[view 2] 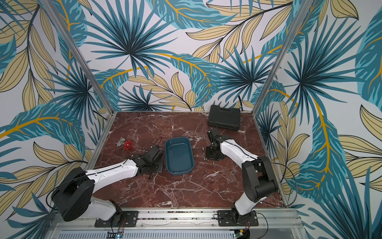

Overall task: Take out the socket from the storage box
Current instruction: Place the socket head at the center of the board.

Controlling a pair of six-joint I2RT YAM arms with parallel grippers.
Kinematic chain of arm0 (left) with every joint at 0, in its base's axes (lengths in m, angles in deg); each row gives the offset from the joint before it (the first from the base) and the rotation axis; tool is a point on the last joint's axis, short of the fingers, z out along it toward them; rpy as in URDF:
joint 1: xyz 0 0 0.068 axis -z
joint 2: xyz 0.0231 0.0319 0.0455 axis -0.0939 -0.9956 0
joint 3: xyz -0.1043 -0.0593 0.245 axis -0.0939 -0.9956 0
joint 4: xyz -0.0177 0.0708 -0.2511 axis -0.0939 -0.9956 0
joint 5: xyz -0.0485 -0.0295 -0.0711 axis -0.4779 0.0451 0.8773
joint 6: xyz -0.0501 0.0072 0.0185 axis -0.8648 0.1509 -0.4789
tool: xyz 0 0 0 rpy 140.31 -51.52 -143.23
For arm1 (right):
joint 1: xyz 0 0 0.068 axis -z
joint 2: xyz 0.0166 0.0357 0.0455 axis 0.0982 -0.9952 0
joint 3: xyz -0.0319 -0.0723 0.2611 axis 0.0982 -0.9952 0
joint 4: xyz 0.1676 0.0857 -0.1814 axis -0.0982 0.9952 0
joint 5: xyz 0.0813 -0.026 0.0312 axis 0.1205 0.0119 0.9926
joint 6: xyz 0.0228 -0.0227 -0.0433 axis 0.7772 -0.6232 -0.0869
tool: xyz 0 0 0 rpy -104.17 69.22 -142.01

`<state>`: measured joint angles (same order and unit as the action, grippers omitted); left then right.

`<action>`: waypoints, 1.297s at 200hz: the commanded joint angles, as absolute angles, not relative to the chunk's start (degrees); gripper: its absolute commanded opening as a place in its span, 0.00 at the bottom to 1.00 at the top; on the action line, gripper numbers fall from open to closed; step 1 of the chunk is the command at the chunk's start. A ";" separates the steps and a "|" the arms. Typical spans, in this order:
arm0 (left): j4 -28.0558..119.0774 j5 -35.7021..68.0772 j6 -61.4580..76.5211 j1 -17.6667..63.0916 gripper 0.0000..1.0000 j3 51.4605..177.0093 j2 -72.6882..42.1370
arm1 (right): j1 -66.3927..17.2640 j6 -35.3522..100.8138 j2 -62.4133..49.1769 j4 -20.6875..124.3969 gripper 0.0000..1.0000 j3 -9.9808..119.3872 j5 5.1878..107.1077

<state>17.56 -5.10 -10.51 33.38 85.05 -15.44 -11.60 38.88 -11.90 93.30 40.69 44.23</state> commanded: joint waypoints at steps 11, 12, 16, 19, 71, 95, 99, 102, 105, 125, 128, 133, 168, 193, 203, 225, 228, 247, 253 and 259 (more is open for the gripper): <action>22.09 -6.04 -11.02 33.78 0.37 82.23 -16.83 | -11.50 38.37 -10.04 93.18 0.21 38.99 44.68; 22.17 -6.01 -10.93 33.79 0.37 82.16 -16.88 | -11.46 38.37 -10.04 93.17 0.21 38.97 44.68; 22.52 -5.95 -10.93 33.80 0.37 82.09 -17.11 | -11.49 38.40 -10.04 93.23 0.21 38.95 44.68; 22.66 -5.89 -10.86 33.80 0.37 82.01 -17.32 | -11.48 38.38 -10.04 93.23 0.21 38.95 44.68; 25.40 -6.82 -10.58 34.16 0.37 81.65 -19.82 | -11.48 38.46 -9.68 93.16 0.21 38.68 44.61; 25.94 -8.30 -10.32 34.35 0.37 81.64 -20.00 | -11.45 38.51 -9.68 93.14 0.21 38.59 44.64; 25.94 -8.47 -10.11 34.38 0.37 81.65 -20.00 | -11.45 38.46 -9.71 93.22 0.21 38.59 44.61; 25.92 -8.64 -9.99 34.40 0.37 81.65 -20.00 | -11.48 38.46 -9.76 93.19 0.21 38.59 44.60; 25.94 -8.80 -9.90 34.38 0.37 81.72 -19.92 | -11.49 38.46 -9.73 93.13 0.21 38.59 44.59; 25.94 -9.65 -9.06 34.51 0.37 81.91 -19.74 | -11.50 38.46 -9.85 93.09 0.22 38.68 44.59; 27.39 -9.73 -8.94 34.52 0.37 81.91 -19.78 | -11.47 38.46 -9.86 93.13 0.21 38.68 44.59; 27.76 -9.83 -8.79 34.50 0.37 81.91 -19.78 | -11.46 38.47 -9.86 93.06 0.22 38.68 44.63; 28.23 -10.63 -7.99 34.53 0.37 81.91 -19.55 | -11.49 38.49 -10.04 93.13 0.22 38.68 44.76; 27.83 -10.72 -7.38 34.82 0.37 82.04 -17.56 | -11.50 38.37 -9.82 93.16 0.22 38.84 44.59; 27.04 -10.87 -7.16 34.84 0.37 82.41 -17.05 | -11.45 38.36 -9.86 93.23 0.22 38.92 44.67; 24.81 -10.96 -6.55 34.95 0.37 83.70 -16.42 | -11.48 38.38 -9.95 93.12 0.22 38.87 44.85; 24.78 -10.88 -6.40 34.91 0.37 83.86 -16.44 | -11.45 38.45 -9.95 93.08 0.22 38.86 44.93; 24.71 -9.98 -5.53 34.94 0.37 84.84 -17.22 | -11.47 38.46 -10.04 93.04 0.22 38.77 45.11; 24.56 -9.78 -5.41 34.89 0.37 85.10 -17.60 | -11.41 38.46 -10.04 93.06 0.21 38.77 45.14; 24.58 -9.63 -5.35 34.89 0.37 85.38 -18.00 | -11.45 38.46 -9.95 93.13 0.21 38.71 45.14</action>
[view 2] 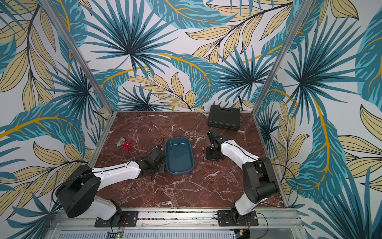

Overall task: Take out the socket from the storage box
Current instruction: Place the socket head at the center of the board, then adjust the storage box at the center of the board.

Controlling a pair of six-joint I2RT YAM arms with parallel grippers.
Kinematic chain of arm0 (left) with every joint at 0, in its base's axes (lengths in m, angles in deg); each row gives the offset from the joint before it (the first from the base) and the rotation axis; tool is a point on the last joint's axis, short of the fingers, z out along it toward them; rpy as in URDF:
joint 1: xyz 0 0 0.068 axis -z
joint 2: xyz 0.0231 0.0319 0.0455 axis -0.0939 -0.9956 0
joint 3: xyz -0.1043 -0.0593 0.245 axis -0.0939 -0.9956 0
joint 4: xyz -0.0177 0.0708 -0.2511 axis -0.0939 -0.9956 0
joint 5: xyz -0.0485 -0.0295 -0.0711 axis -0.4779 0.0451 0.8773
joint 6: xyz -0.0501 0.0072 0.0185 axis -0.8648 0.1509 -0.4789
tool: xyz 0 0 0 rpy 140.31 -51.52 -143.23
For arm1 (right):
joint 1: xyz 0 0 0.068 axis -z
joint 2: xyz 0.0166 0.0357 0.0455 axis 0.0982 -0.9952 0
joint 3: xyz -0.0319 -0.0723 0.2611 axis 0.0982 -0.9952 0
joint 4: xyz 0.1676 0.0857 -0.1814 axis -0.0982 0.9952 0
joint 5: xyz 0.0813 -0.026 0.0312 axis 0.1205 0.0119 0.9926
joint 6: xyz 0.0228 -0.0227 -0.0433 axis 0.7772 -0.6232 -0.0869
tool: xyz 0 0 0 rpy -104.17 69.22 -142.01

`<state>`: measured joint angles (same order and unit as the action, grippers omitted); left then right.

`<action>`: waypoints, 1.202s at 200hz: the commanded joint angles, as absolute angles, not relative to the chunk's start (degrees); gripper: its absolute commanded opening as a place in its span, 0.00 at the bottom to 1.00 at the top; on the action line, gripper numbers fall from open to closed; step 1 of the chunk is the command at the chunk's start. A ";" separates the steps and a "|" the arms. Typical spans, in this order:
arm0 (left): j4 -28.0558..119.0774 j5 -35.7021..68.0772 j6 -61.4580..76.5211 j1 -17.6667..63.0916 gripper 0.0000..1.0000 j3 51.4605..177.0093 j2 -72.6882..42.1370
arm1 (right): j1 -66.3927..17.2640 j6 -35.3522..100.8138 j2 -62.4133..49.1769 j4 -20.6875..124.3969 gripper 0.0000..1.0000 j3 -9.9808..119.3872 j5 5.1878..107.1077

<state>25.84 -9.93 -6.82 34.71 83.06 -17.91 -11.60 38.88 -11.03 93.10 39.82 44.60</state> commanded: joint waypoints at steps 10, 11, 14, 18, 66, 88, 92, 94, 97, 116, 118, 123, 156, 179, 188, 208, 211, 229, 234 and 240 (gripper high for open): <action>24.75 -9.34 -5.31 34.96 0.37 85.68 -18.61 | -11.48 38.46 -9.87 93.14 0.21 38.68 45.09; 24.77 -9.37 -5.31 34.96 0.37 85.68 -18.69 | -11.49 38.46 -9.87 93.19 0.21 38.68 45.06; 24.73 -9.20 -5.31 34.90 0.37 85.81 -18.85 | -11.50 38.46 -9.81 93.19 0.21 38.68 45.03; 24.73 -9.14 -5.22 34.94 0.37 85.98 -19.06 | -11.48 38.46 -9.79 93.21 0.22 38.68 45.03; 25.09 -8.71 -5.31 35.02 0.37 87.14 -18.54 | -11.45 38.24 -8.98 94.03 0.22 39.59 45.12; 23.71 -9.11 -5.39 35.04 0.37 87.69 -17.53 | -11.74 37.48 -8.72 95.05 0.22 40.52 45.63; 23.37 -9.33 -5.48 35.10 0.37 87.79 -17.19 | -11.93 37.34 -8.57 95.09 0.22 40.73 45.71; 23.21 -9.38 -5.48 35.06 0.37 87.86 -16.97 | -12.03 37.30 -8.55 95.13 0.22 40.82 45.73; 23.07 -9.46 -5.48 35.04 0.37 87.89 -16.69 | -12.17 37.24 -8.47 95.16 0.22 40.92 45.81; 22.25 -10.47 -5.31 35.05 0.37 88.19 -13.92 | -13.28 37.19 -8.10 95.00 0.23 41.87 47.14; 22.14 -10.68 -5.31 35.09 0.38 88.27 -13.65 | -13.44 37.18 -8.10 94.86 0.23 42.01 47.31; 21.75 -11.12 -5.26 35.00 0.38 88.52 -12.99 | -14.04 37.20 -8.10 94.70 0.24 42.38 47.60; 16.64 -14.31 -4.61 34.39 0.41 91.54 -9.32 | -18.33 37.18 -9.03 92.75 0.24 45.54 48.10; 15.23 -13.97 -4.34 32.70 0.42 92.46 -7.43 | -20.58 37.97 -11.60 90.66 0.25 47.56 48.27; 15.13 -13.33 -4.34 31.90 0.42 92.38 -6.79 | -21.26 38.24 -12.60 89.98 0.25 48.33 48.36; 15.46 -12.43 -4.52 30.55 0.42 91.56 -5.62 | -22.41 38.81 -14.85 88.04 0.26 50.01 48.72; 15.57 -12.30 -4.52 30.44 0.42 91.43 -5.53 | -22.59 38.88 -15.25 87.90 0.26 50.33 48.80; 16.05 -11.61 -4.52 29.95 0.42 90.75 -4.98 | -23.43 38.80 -18.21 87.48 0.26 52.38 48.77; 16.18 -11.53 -4.52 29.95 0.42 90.59 -4.89 | -23.67 38.81 -19.01 87.60 0.26 52.99 48.68; 16.39 -11.36 -4.52 29.86 0.42 90.40 -4.81 | -23.93 38.70 -20.01 87.64 0.26 53.62 48.59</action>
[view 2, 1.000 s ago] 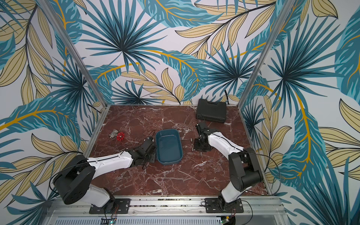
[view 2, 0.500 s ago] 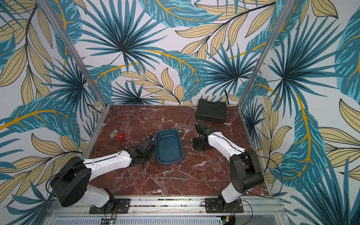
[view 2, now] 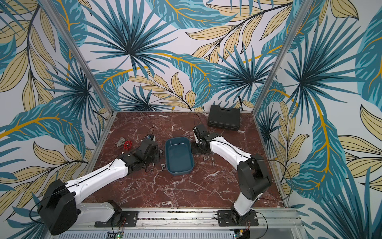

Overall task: Take out the socket from the storage box
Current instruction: Adjust the storage box at the center of the board.

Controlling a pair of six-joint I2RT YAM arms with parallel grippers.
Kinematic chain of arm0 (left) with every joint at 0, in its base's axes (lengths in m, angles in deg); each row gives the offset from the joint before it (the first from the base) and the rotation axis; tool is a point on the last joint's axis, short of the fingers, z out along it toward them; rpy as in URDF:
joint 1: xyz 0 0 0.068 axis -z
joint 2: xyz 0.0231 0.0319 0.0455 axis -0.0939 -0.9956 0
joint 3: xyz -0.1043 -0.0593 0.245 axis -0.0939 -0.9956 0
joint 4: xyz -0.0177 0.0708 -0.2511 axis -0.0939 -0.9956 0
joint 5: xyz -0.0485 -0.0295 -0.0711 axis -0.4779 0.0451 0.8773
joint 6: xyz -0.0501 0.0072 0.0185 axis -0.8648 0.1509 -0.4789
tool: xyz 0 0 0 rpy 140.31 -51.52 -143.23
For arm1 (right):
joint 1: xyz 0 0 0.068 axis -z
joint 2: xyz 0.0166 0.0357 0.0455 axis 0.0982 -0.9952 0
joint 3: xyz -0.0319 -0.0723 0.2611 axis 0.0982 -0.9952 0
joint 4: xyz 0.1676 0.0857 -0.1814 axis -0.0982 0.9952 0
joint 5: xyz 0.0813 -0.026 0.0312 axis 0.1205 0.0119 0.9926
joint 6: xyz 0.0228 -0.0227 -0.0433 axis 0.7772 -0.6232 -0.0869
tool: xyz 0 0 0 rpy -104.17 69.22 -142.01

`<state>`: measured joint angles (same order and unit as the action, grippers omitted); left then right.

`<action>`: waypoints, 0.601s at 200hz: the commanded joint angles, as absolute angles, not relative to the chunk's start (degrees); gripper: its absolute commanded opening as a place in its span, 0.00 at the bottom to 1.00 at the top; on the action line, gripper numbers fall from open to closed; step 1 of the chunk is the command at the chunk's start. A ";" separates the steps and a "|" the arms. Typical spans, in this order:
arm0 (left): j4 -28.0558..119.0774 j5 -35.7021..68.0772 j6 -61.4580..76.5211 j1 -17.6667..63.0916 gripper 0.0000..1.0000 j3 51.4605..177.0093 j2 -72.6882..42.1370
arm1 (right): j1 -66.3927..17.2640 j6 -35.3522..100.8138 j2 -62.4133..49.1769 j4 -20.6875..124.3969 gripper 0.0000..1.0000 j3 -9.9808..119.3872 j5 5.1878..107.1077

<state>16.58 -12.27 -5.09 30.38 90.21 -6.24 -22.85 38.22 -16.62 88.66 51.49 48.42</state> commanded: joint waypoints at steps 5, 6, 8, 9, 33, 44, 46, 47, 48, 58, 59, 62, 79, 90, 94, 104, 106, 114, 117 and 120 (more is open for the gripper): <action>16.38 -11.34 -4.52 29.86 0.42 90.27 -4.80 | -24.19 38.76 -20.70 87.82 0.26 54.06 48.40; 16.41 -11.29 -4.52 29.86 0.42 90.27 -4.80 | -24.26 38.74 -20.91 87.85 0.26 54.10 48.38; 16.42 -11.19 -4.52 29.86 0.42 90.20 -4.80 | -24.29 38.73 -21.17 87.93 0.26 54.27 48.31; 16.39 -11.18 -4.52 29.86 0.42 90.19 -4.80 | -24.31 38.73 -21.36 87.99 0.26 54.34 48.29; 16.29 -10.98 -4.69 29.86 0.42 89.67 -4.71 | -24.87 38.89 -24.04 88.73 0.26 55.34 47.52; 16.60 -10.99 -4.64 29.79 0.42 89.34 -4.66 | -24.97 38.98 -24.81 88.67 0.25 55.14 47.11; 16.67 -10.98 -4.63 29.78 0.42 89.31 -4.63 | -25.00 38.99 -25.00 88.69 0.25 55.12 47.06; 16.69 -11.03 -4.66 29.77 0.42 89.30 -4.63 | -25.02 38.99 -25.12 88.72 0.24 55.12 46.97; 16.70 -11.01 -4.68 29.77 0.42 89.25 -4.62 | -25.03 38.99 -25.14 88.74 0.24 55.12 46.88; 16.96 -10.90 -4.60 29.77 0.42 89.05 -4.66 | -25.14 39.07 -25.91 89.16 0.21 55.12 46.15; 17.01 -10.90 -4.60 29.77 0.42 89.04 -4.69 | -25.18 39.07 -26.01 89.22 0.21 55.12 46.07; 17.06 -10.82 -4.60 29.73 0.42 88.99 -4.71 | -25.24 39.12 -26.23 89.42 0.20 55.12 45.81; 17.29 -10.72 -4.65 29.68 0.42 88.86 -4.88 | -25.25 39.67 -27.24 91.32 0.14 55.29 44.26; 17.38 -10.72 -4.61 29.60 0.42 88.69 -4.95 | -25.25 39.69 -27.42 92.74 0.09 55.36 43.60; 17.48 -10.72 -4.53 29.59 0.42 88.61 -4.97 | -25.22 39.69 -27.36 93.43 0.07 55.50 43.27; 17.75 -10.65 -4.52 29.46 0.42 88.42 -4.97 | -25.28 39.48 -27.44 95.38 0.02 56.09 42.86; 17.81 -10.64 -4.52 29.43 0.42 88.42 -4.97 | -25.23 39.40 -27.50 95.92 0.01 56.26 42.86; 17.77 -10.55 -4.41 29.33 0.42 88.42 -4.97 | -25.28 39.13 -27.46 98.16 0.00 57.12 42.62; 17.77 -10.54 -4.36 29.26 0.42 88.42 -4.97 | -25.23 39.01 -27.51 99.18 0.00 57.40 42.69; 17.77 -10.54 -4.34 29.25 0.42 88.47 -4.97 | -25.19 38.85 -27.52 100.14 0.00 57.68 42.90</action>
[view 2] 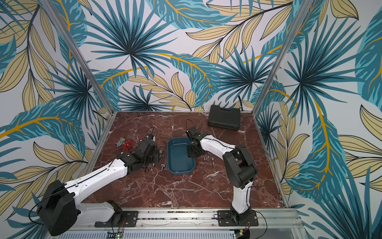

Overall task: Take out the socket from the storage box
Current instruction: Adjust the storage box at the center of the board.

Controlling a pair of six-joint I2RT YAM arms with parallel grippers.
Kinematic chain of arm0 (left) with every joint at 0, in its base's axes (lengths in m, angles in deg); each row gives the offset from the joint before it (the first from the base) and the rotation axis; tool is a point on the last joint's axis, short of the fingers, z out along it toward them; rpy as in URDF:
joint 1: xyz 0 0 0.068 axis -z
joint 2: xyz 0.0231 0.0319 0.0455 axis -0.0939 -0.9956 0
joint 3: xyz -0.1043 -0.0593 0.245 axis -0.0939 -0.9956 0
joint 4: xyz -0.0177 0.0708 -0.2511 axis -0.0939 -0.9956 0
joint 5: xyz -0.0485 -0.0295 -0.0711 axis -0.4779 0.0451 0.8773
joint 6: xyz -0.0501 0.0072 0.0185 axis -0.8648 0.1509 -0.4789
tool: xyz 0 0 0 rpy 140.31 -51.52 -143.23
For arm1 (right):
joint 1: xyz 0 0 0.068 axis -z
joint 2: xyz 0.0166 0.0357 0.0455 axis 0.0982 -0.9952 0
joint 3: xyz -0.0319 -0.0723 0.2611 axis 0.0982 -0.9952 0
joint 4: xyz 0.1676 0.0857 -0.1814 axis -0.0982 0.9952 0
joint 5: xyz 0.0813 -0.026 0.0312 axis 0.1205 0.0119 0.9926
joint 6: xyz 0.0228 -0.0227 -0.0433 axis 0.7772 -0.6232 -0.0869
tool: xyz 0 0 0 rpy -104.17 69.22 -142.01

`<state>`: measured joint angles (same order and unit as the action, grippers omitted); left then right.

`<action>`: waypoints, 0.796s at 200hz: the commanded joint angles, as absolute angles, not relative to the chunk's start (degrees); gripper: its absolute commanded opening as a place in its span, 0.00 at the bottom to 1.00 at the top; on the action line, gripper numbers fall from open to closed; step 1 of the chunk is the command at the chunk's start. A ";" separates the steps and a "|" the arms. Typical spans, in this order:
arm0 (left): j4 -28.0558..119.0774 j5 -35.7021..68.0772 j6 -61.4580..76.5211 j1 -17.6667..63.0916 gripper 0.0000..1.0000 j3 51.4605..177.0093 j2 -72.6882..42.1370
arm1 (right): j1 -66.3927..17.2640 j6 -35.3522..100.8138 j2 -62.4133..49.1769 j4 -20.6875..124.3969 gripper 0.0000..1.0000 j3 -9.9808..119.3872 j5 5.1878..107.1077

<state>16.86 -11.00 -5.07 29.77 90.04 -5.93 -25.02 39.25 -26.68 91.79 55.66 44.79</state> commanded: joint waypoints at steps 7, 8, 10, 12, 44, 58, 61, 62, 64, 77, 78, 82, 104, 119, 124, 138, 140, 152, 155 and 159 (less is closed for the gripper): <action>17.85 -10.47 -4.15 29.18 0.42 88.50 -4.89 | -25.04 38.41 -27.53 102.55 0.00 58.61 43.52; 17.86 -10.46 -4.11 29.17 0.42 88.50 -4.88 | -25.04 38.35 -27.53 102.90 0.00 58.76 43.61; 17.86 -10.46 -4.02 29.16 0.42 88.50 -4.88 | -25.06 38.19 -27.46 103.61 0.00 59.04 43.86; 17.86 -10.46 -3.95 29.11 0.42 88.57 -4.88 | -24.98 38.02 -27.44 104.24 0.00 59.20 44.08; 17.82 -9.86 -2.63 28.41 0.43 88.89 -5.05 | -23.17 35.45 -26.50 114.05 0.00 62.35 52.12; 18.09 -9.60 -2.37 28.12 0.43 88.81 -5.06 | -22.30 34.09 -26.60 117.93 0.00 63.60 55.63; 18.24 -9.50 -2.32 28.06 0.43 88.73 -5.06 | -22.13 33.81 -26.56 118.58 0.00 63.90 56.13; 18.27 -9.45 -2.28 28.04 0.43 88.70 -5.06 | -22.09 33.72 -26.61 118.78 0.00 63.99 56.20; 18.36 -9.35 -2.24 28.02 0.43 88.69 -5.06 | -22.01 33.54 -26.64 119.22 0.00 64.13 56.59; 19.03 -8.82 -1.97 27.68 0.43 88.43 -5.13 | -21.58 32.63 -26.93 121.09 0.00 65.02 58.34; 19.06 -8.85 -1.97 27.67 0.43 88.42 -5.14 | -21.55 32.60 -26.92 121.18 0.00 65.03 58.45; 19.21 -8.67 -1.89 27.58 0.43 88.42 -5.23 | -21.44 32.49 -27.05 121.42 0.00 65.21 58.80; 19.44 -8.01 -1.62 27.23 0.43 88.42 -5.65 | -21.32 33.11 -27.64 121.04 0.00 65.45 59.00; 19.45 -7.69 -1.45 27.14 0.43 88.50 -5.76 | -21.26 33.72 -27.88 119.96 0.00 65.19 59.35; 19.46 -7.65 -1.37 27.13 0.43 88.50 -5.76 | -21.27 33.91 -27.90 119.60 0.00 65.14 59.37; 19.36 -7.56 -1.27 27.05 0.43 88.50 -5.81 | -21.34 34.24 -28.02 119.08 0.00 64.97 59.18; 19.35 -7.49 -1.26 27.05 0.43 88.50 -5.77 | -21.34 34.29 -28.02 118.97 0.00 64.96 59.18; 19.35 -7.39 -1.26 26.96 0.43 88.55 -5.85 | -21.33 34.54 -27.99 118.36 0.00 64.72 58.92; 19.35 -7.40 -1.26 26.96 0.43 88.59 -5.85 | -21.27 34.63 -27.97 118.13 0.00 64.70 58.87; 19.35 -7.34 -1.26 26.96 0.43 88.60 -5.85 | -21.30 34.73 -27.93 117.82 0.00 64.57 58.63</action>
